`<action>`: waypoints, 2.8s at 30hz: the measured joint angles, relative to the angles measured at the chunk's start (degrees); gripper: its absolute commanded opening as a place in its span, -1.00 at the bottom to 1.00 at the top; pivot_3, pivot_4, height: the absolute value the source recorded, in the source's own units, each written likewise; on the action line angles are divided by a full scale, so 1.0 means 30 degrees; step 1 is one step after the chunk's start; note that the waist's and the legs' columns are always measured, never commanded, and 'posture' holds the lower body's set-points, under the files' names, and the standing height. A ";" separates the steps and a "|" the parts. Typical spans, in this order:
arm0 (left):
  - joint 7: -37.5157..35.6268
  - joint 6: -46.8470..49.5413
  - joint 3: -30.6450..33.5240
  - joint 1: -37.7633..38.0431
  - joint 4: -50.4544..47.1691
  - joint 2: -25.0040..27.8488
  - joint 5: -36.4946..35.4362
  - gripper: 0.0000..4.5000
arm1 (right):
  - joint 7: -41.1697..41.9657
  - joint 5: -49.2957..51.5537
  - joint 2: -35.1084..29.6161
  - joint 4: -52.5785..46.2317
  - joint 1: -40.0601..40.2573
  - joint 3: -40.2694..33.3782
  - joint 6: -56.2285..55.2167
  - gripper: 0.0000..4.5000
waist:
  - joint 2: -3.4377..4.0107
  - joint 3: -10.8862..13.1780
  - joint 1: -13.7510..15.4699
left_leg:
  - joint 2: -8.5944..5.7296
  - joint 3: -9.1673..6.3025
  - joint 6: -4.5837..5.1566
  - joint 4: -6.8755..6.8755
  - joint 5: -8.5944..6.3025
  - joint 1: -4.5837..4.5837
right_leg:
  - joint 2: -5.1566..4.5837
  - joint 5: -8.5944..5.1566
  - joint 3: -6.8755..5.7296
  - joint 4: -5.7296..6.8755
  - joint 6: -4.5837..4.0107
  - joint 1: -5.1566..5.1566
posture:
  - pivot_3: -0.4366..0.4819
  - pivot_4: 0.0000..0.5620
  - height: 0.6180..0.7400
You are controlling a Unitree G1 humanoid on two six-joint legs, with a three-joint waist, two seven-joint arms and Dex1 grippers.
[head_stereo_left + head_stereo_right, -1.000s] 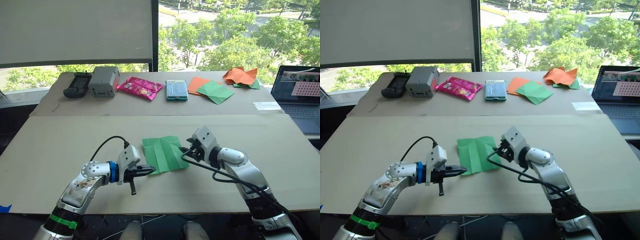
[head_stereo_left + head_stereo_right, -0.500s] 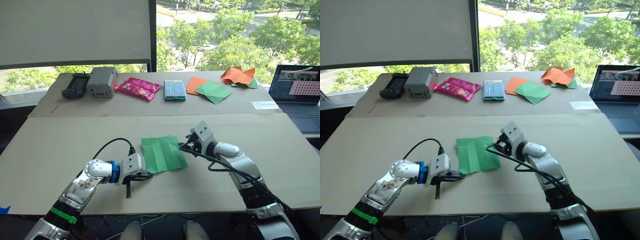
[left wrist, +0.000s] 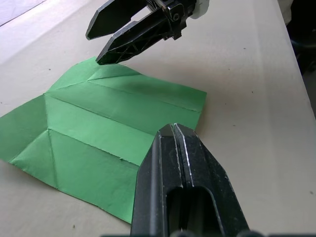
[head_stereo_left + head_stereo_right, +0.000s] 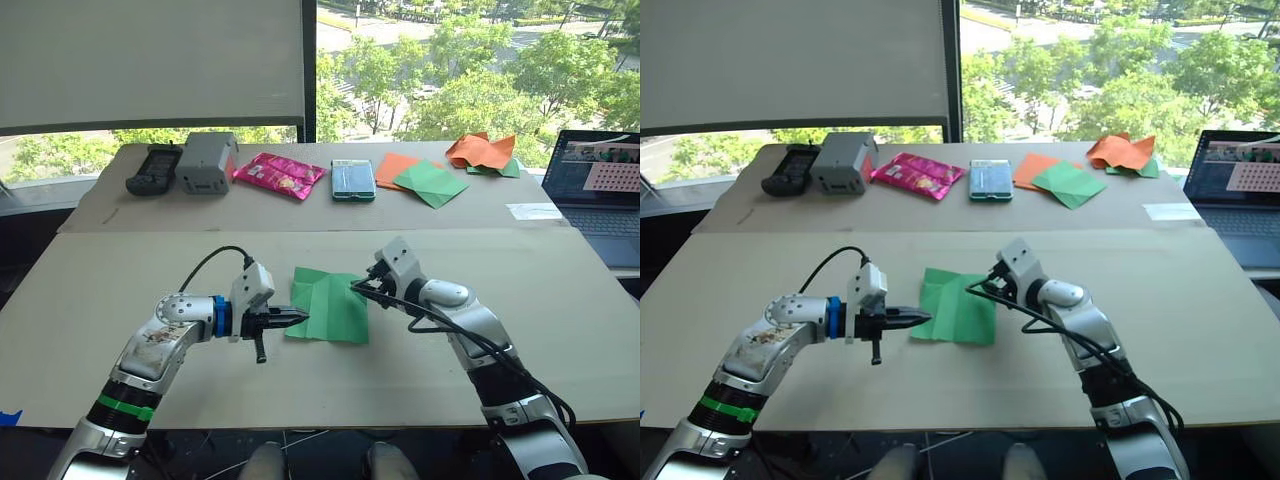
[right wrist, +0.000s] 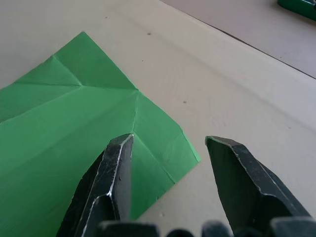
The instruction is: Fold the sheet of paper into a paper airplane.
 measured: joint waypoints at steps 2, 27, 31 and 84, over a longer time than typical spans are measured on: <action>0.0857 -0.0291 -0.0125 -0.0721 0.1376 -0.0772 0.0655 -1.00 | -0.0166 0.0009 0.0150 -0.0017 -0.0009 -0.0006 0.0002 0.16 | -0.0006 -0.0001 0.0044 | 0.0001 -0.0001 0.0010 -0.0005 0.0019 -0.0006 | 0.0002 0.0004 -0.0003 0.0001 0.0007 -0.0002 | -0.05 -0.47 0.44; 0.1899 -0.3729 -0.1714 -0.0863 0.5065 -0.2289 0.4155 -1.00 | -0.0728 0.2241 0.0831 -0.1884 0.0505 -0.1347 0.6213 0.16 | 0.0015 -0.0031 -0.0014 | -0.0002 -0.0002 0.0015 -0.0010 0.0046 0.0013 | 0.0003 0.0015 0.0005 0.0004 0.0015 0.0022 | -0.05 -0.47 0.44; 0.1926 -0.3730 -0.1675 -0.0754 0.4977 -0.2238 0.4177 -1.00 | -0.1005 0.3111 0.1670 -0.1651 0.0489 -0.2370 0.6896 0.16 | 0.0021 -0.0048 -0.0029 | -0.0001 -0.0002 0.0017 -0.0011 0.0047 0.0019 | 0.0003 0.0019 0.0005 0.0012 0.0022 0.0026 | -0.05 -0.47 0.44; 0.2259 0.1377 0.0655 0.0782 0.0111 -0.1822 0.1043 -1.00 | -0.0758 -0.4329 -0.1250 -0.3351 0.1943 0.4875 -0.5174 -0.99 | -0.0004 -0.0045 -0.0383 | 0.0001 -0.0003 0.0021 -0.0014 0.0052 0.0003 | 0.0002 0.0015 0.0005 0.0003 0.0016 0.0014 | -0.05 -0.47 0.44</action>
